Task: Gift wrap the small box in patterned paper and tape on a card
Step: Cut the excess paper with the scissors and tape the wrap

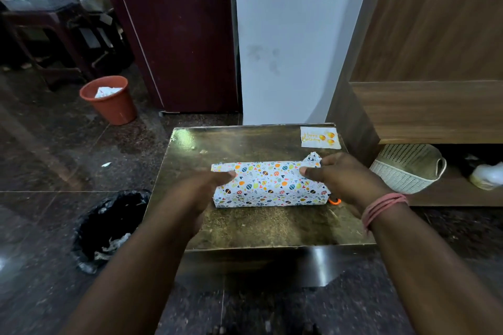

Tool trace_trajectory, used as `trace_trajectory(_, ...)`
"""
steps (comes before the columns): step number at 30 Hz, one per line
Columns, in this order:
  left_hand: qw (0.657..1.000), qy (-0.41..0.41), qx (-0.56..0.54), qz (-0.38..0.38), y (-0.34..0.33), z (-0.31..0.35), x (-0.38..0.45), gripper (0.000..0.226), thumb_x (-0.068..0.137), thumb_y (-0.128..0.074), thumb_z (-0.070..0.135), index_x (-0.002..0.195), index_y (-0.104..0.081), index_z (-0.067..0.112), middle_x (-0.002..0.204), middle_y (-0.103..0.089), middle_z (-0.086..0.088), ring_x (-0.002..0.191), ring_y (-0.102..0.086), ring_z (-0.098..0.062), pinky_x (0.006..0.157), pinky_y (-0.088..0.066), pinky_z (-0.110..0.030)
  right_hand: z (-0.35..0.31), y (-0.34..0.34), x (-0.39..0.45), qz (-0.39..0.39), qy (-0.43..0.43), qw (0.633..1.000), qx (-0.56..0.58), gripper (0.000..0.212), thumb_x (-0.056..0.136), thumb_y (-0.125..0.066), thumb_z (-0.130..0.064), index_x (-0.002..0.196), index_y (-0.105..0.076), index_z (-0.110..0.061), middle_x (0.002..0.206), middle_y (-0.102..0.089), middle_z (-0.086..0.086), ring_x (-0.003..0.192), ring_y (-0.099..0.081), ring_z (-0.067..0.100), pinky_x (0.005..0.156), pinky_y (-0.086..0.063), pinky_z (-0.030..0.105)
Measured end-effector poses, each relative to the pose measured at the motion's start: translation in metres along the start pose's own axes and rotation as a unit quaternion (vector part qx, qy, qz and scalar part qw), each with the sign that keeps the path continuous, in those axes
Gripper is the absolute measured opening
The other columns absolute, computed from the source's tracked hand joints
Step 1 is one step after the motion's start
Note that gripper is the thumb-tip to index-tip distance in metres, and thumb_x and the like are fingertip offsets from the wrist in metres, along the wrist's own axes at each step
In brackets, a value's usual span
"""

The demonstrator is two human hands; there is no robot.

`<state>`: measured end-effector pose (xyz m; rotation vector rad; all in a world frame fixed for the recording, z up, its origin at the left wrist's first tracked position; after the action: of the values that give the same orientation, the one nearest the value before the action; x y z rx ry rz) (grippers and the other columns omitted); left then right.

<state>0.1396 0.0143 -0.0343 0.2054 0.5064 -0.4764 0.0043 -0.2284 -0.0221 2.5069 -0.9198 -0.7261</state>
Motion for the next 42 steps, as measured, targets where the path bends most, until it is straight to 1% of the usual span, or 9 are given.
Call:
trace_trajectory(3, 1.0, 0.008, -0.01, 0.016, 0.007, -0.006, 0.009, 0.016, 0.091, -0.073, 0.004, 0.098, -0.061, 0.012, 0.095, -0.075, -0.006, 0.066, -0.065, -0.008, 0.054, -0.045, -0.022, 0.008, -0.015, 0.005, -0.02, -0.038, 0.996, 0.076, 0.084, 0.055, -0.094, -0.04, 0.124, -0.06, -0.004, 0.115, -0.07, 0.014, 0.108, -0.066, 0.032, 0.098, -0.051, 0.049)
trace_trajectory(6, 1.0, 0.01, 0.005, 0.014, 0.015, -0.003, 0.018, 0.017, 0.087, -0.077, 0.006, 0.096, -0.064, 0.014, 0.077, -0.077, 0.0, 0.055, -0.065, -0.007, 0.046, -0.045, -0.016, 0.013, -0.022, 0.008, -0.038, -0.065, 0.983, 0.169, 0.058, 0.066, -0.094, -0.02, 0.113, -0.062, -0.007, 0.116, -0.069, 0.009, 0.109, -0.063, 0.026, 0.092, -0.045, 0.039)
trace_trajectory(9, 1.0, 0.001, -0.003, 0.009, 0.023, 0.003, 0.022, 0.01, 0.09, -0.075, 0.012, 0.095, -0.066, 0.01, 0.06, -0.072, 0.002, 0.047, -0.062, -0.005, 0.044, -0.048, -0.016, 0.002, -0.03, 0.003, -0.115, -0.063, 0.94, 0.315, 0.059, 0.068, -0.088, -0.015, 0.117, -0.064, 0.007, 0.113, -0.073, 0.022, 0.103, -0.073, 0.034, 0.094, -0.055, 0.051)
trace_trajectory(13, 0.998, 0.022, -0.058, -0.011, 0.026, 0.008, 0.024, 0.028, 0.092, -0.072, 0.018, 0.113, -0.069, 0.0, 0.083, -0.079, -0.011, 0.064, -0.076, -0.017, 0.056, -0.062, -0.03, -0.02, -0.02, 0.006, -0.145, 0.0, 0.9, 0.411, 0.072, 0.066, -0.09, -0.014, 0.127, -0.056, 0.001, 0.125, -0.067, 0.026, 0.117, -0.066, 0.039, 0.102, -0.049, 0.061)
trace_trajectory(18, 0.994, 0.061, -0.089, -0.031, 0.019, 0.002, 0.028, 0.02, 0.099, -0.064, 0.022, 0.093, -0.069, 0.003, 0.091, -0.078, -0.014, 0.071, -0.074, -0.021, 0.063, -0.062, -0.038, -0.008, -0.034, 0.014, -0.128, -0.016, 0.922, 0.366, 0.086, 0.041, -0.09, -0.004, 0.122, -0.063, -0.012, 0.133, -0.063, 0.016, 0.121, -0.061, 0.037, 0.106, -0.048, 0.055)
trace_trajectory(23, 0.997, 0.067, -0.025, -0.027, 0.021, -0.009, 0.035, 0.026, 0.099, -0.062, 0.003, 0.124, -0.063, -0.003, 0.075, -0.077, -0.01, 0.057, -0.074, -0.017, 0.048, -0.061, -0.031, 0.022, -0.047, 0.031, -0.08, -0.066, 0.935, 0.338, 0.068, 0.047, -0.092, 0.001, 0.106, -0.064, -0.017, 0.134, -0.062, 0.016, 0.117, -0.063, 0.037, 0.103, -0.05, 0.058)
trace_trajectory(30, 0.996, 0.081, 0.038, 0.013, 0.022, -0.016, 0.04, 0.034, 0.099, -0.067, 0.016, 0.126, -0.062, -0.003, 0.086, -0.073, -0.009, 0.063, -0.071, -0.019, 0.038, -0.051, -0.024, 0.034, -0.051, 0.041, -0.06, -0.076, 0.944, 0.315, 0.075, 0.039, -0.092, -0.015, 0.108, -0.065, -0.024, 0.125, -0.068, 0.01, 0.112, -0.067, 0.033, 0.098, -0.053, 0.056)
trace_trajectory(36, 0.996, 0.067, 0.048, 0.02, 0.022, -0.015, 0.044, 0.039, 0.097, -0.07, 0.019, 0.129, -0.06, -0.001, 0.109, -0.073, -0.013, 0.08, -0.07, -0.021, 0.064, -0.056, -0.034, 0.029, -0.049, 0.039, -0.039, -0.055, 0.968, 0.242, 0.048, 0.07, -0.088, -0.011, 0.113, -0.068, -0.022, 0.111, -0.072, 0.007, 0.104, -0.071, 0.026, 0.098, -0.055, 0.05)
trace_trajectory(42, 0.994, 0.101, 0.002, -0.036, 0.017, -0.012, 0.037, 0.027, 0.101, -0.065, 0.029, 0.114, -0.069, 0.006, 0.08, -0.078, -0.005, 0.067, -0.074, -0.018, 0.055, -0.058, -0.032, 0.024, -0.056, 0.035, -0.095, -0.099, 0.932, 0.335, 0.033, 0.09, -0.068, 0.003, 0.119, -0.061, -0.012, 0.109, -0.074, 0.02, 0.097, -0.074, 0.035, 0.077, -0.06, 0.047)
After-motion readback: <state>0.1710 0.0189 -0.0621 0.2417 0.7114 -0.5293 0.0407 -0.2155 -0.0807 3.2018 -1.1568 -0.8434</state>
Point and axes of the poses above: each hand's wrist, its own x-axis towards the middle knuckle, its own y-axis out of the back of the hand, z = x × y, the point moved 9 cm from there along x, towards the middle knuckle
